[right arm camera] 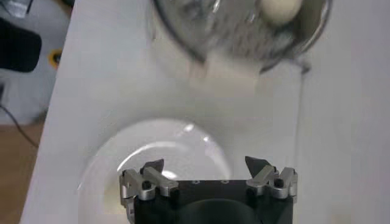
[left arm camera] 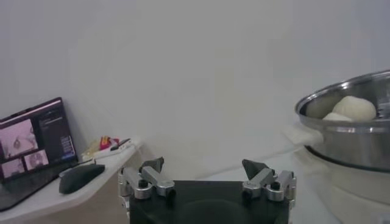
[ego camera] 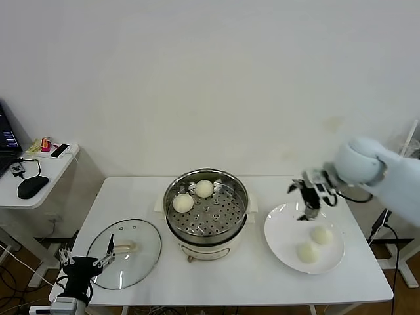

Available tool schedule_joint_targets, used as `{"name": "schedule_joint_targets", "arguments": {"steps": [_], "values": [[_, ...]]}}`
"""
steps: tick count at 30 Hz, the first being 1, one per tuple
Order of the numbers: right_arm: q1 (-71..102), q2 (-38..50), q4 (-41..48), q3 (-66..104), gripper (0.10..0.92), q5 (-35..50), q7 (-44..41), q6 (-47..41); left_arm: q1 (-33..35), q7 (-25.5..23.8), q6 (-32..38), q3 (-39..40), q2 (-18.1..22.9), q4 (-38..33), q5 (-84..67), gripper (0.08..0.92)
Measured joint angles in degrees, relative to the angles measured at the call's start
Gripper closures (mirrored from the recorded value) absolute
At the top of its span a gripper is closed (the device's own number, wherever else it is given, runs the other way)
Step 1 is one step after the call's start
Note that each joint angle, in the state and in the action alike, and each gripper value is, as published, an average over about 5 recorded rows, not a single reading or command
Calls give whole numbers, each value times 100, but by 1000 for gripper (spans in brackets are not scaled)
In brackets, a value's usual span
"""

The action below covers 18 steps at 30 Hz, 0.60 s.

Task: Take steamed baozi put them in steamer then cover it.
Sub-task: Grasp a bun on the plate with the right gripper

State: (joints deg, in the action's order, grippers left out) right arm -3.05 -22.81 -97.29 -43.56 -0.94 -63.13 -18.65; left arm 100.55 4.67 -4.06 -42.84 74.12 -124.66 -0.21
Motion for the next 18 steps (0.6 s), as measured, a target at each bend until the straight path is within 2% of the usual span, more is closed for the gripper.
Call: {"name": "schedule_joint_targets", "arguments": {"steps": [9, 18], "values": [[1991, 242, 77, 1430, 203, -681, 86, 150, 61, 0, -2, 28, 57, -8, 83, 177], [2829, 19, 384, 1971, 203, -993, 274, 187, 103, -2, 5, -11, 51, 5, 108, 177]]}}
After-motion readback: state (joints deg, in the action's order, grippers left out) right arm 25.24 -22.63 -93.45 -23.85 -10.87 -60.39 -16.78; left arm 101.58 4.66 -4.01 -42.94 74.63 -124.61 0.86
